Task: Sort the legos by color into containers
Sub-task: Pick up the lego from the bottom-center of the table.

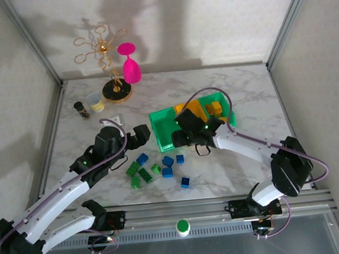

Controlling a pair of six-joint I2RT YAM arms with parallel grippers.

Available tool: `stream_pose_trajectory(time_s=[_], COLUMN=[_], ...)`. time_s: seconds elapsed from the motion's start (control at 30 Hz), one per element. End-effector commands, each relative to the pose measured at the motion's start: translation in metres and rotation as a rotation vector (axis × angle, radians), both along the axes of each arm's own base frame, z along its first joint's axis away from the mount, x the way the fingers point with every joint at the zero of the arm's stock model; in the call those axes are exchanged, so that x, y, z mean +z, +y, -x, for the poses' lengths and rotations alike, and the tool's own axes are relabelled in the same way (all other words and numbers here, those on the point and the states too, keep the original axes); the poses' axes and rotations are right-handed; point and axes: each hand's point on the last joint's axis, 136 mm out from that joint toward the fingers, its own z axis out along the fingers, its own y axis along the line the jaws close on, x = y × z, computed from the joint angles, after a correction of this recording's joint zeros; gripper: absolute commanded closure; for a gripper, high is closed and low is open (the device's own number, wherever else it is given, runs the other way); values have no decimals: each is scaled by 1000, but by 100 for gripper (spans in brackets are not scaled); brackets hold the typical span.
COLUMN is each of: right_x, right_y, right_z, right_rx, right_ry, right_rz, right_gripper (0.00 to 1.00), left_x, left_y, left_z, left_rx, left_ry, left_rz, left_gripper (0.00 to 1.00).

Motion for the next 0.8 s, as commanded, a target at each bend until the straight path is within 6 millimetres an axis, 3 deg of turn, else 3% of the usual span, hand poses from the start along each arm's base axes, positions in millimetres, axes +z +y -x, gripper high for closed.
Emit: stream_pose_trajectory(time_s=[0.0,0.17,0.3,0.5,0.77], right_x=[-12,-28,-48,-68,-88], right_y=[-10,2,-1,5,19], right_z=[38,86,110,125,131], right_rx=[-64,-108,-166,-212,-201], right_ry=[70,144,203,255,285], right_rz=[5,-25,-11,-28,-5], right_gripper=[25,24,22,19,26], left_x=[-21,-27,-29,-31,-34], left_y=[6,8,9,10,14], left_z=[11,16,18,20,21], left_rx=[-16,-24,-25,-22,2], left_ry=[60,71,72,75,74], left_rz=[-39,-41,-42,-34,-21], left_gripper=[0,0,0,0,0])
